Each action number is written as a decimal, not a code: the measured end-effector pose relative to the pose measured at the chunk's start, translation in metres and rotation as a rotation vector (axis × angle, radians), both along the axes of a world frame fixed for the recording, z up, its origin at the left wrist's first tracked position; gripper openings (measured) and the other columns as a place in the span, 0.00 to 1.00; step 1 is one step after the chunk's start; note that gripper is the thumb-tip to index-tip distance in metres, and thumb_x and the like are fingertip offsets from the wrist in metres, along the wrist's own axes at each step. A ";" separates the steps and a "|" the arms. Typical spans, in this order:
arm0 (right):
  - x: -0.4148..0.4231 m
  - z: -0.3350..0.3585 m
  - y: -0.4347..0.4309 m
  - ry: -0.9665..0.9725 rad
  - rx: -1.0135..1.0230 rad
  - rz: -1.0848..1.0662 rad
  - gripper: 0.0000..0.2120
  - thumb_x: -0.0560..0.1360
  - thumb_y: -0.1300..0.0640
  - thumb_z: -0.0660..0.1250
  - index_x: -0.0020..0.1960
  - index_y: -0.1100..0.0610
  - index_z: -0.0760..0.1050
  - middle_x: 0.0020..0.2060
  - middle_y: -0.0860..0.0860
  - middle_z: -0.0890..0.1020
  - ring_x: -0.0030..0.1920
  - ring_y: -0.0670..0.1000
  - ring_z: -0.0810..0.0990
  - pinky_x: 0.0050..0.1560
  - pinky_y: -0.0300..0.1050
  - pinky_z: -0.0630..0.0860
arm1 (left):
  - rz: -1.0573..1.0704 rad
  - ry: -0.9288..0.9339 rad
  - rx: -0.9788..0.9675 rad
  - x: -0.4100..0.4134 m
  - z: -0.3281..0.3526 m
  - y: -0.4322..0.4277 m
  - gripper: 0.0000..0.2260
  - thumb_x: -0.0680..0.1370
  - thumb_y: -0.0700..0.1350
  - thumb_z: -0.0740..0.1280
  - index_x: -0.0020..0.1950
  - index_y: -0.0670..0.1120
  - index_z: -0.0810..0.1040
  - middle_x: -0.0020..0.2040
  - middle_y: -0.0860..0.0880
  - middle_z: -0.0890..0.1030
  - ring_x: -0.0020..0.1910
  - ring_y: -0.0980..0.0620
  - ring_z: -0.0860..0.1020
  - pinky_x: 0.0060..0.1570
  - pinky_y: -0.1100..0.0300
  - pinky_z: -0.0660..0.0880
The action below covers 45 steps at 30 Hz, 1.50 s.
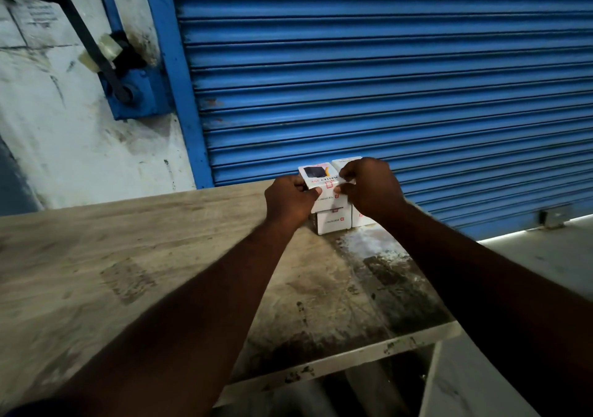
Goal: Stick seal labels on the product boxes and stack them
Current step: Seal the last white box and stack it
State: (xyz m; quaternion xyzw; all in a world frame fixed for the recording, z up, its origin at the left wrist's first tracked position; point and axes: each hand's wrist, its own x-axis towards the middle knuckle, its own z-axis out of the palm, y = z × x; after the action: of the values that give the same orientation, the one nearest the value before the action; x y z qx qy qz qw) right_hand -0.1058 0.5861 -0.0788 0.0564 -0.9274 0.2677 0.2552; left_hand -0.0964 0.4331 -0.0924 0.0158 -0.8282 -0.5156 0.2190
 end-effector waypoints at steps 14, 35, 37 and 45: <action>-0.005 0.001 0.010 0.036 0.290 0.036 0.14 0.76 0.51 0.73 0.61 0.52 0.78 0.61 0.55 0.80 0.60 0.59 0.79 0.59 0.51 0.70 | -0.005 -0.005 -0.022 -0.008 -0.001 0.005 0.14 0.73 0.43 0.77 0.58 0.43 0.84 0.54 0.45 0.86 0.55 0.51 0.83 0.56 0.64 0.73; -0.005 -0.005 0.001 0.160 0.178 0.152 0.13 0.76 0.57 0.73 0.59 0.56 0.80 0.58 0.56 0.83 0.59 0.60 0.80 0.57 0.51 0.72 | 0.004 -0.002 0.015 -0.012 -0.009 -0.013 0.16 0.73 0.45 0.77 0.59 0.43 0.83 0.54 0.47 0.85 0.54 0.52 0.83 0.57 0.63 0.75; -0.002 -0.008 -0.010 0.204 0.196 0.200 0.13 0.76 0.57 0.73 0.60 0.57 0.79 0.58 0.56 0.83 0.59 0.59 0.79 0.59 0.50 0.71 | 0.001 -0.001 0.010 -0.008 -0.014 -0.028 0.17 0.73 0.44 0.77 0.60 0.43 0.82 0.55 0.47 0.85 0.53 0.53 0.82 0.57 0.63 0.76; 0.022 -0.009 -0.094 0.275 0.143 0.399 0.10 0.77 0.56 0.73 0.57 0.56 0.80 0.51 0.53 0.85 0.52 0.54 0.83 0.56 0.48 0.74 | 0.039 0.013 0.019 0.024 -0.032 -0.124 0.20 0.74 0.43 0.77 0.64 0.45 0.79 0.54 0.49 0.82 0.48 0.54 0.80 0.39 0.80 0.68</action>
State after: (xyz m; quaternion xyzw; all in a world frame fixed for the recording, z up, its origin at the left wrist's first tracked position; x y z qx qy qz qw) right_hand -0.0836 0.4924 -0.0880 0.2920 -0.8711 0.2361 0.3166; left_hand -0.0728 0.3092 -0.1240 0.0307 -0.8213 -0.5194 0.2342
